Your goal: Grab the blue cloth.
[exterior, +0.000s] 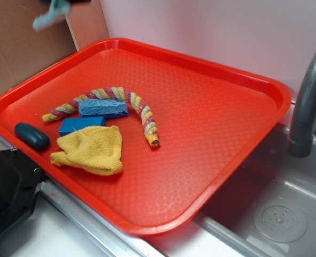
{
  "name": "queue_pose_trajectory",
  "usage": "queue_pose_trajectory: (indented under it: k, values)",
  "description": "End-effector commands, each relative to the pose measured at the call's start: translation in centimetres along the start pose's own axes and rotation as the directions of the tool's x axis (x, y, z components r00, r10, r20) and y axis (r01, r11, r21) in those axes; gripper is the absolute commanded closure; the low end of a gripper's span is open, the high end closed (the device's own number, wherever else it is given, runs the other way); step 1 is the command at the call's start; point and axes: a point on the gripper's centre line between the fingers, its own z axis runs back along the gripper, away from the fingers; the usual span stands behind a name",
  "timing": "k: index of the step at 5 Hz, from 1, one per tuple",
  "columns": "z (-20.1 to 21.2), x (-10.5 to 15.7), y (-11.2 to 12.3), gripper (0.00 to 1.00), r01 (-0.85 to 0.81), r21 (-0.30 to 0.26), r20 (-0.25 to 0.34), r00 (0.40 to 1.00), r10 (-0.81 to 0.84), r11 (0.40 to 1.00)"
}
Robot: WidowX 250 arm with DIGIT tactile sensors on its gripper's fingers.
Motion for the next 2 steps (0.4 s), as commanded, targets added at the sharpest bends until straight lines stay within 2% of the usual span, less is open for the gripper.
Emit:
queue_pose_trajectory:
  k: [1,2]
  values:
    - [3.7,-0.8,-0.2,1.0,0.035,-0.119,0.041,0.999,-0.031,0.992]
    - [2.5,-0.2,0.5,1.0,0.018,-0.094,0.058,0.998,-0.012,0.995]
